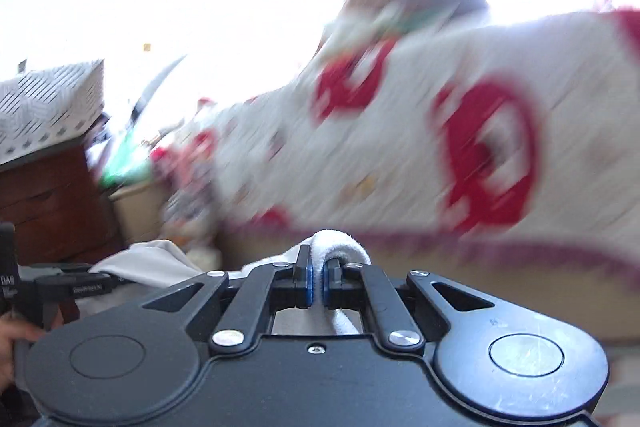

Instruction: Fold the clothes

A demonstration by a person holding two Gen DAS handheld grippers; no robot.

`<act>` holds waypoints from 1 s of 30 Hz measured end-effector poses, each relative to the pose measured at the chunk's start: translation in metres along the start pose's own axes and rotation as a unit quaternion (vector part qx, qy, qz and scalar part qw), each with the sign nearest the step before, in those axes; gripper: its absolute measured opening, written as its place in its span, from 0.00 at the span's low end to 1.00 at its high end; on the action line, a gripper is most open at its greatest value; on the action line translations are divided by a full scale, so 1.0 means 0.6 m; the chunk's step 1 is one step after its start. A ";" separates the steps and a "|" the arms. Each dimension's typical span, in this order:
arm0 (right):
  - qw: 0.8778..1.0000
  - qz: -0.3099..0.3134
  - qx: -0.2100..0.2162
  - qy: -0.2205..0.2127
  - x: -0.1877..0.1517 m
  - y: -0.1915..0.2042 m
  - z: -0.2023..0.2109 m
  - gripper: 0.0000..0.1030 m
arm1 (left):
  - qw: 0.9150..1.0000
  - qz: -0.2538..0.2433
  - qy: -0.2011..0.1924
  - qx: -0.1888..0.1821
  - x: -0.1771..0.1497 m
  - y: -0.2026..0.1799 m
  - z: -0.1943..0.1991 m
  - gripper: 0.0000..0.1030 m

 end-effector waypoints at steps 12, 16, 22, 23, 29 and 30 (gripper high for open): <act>0.906 -0.158 -0.287 0.267 -0.280 -0.295 0.066 0.38 | 0.945 0.106 0.291 -0.106 -0.302 -0.132 -0.159 0.64; 0.918 -0.222 -0.194 0.265 -0.295 -0.280 0.024 0.43 | 0.939 0.092 0.316 -0.105 -0.343 -0.143 -0.168 0.64; 0.921 -0.179 -0.130 0.320 -0.346 -0.215 -0.019 0.52 | 0.931 0.091 0.317 -0.156 -0.337 -0.166 -0.165 0.65; 0.919 -0.181 -0.115 0.331 -0.355 -0.204 -0.021 0.52 | 0.934 0.082 0.314 -0.152 -0.338 -0.172 -0.163 0.65; 0.913 -0.128 -0.112 0.370 -0.395 -0.173 -0.040 0.52 | 0.940 0.055 0.322 -0.101 -0.353 -0.181 -0.160 0.02; 0.913 -0.101 -0.116 0.378 -0.403 -0.169 -0.044 0.52 | 0.939 0.055 0.327 -0.091 -0.357 -0.179 -0.162 0.03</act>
Point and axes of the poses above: each gripper's, at about its wrist camera, not at the fingertips, and z roughly against the way its jaws point, y to its left, x to its top, the point moved 6 cm from there along -z, roughly the way its jaws point, and after that the axes turned 2 degrees about z, right-handed, at the moved point
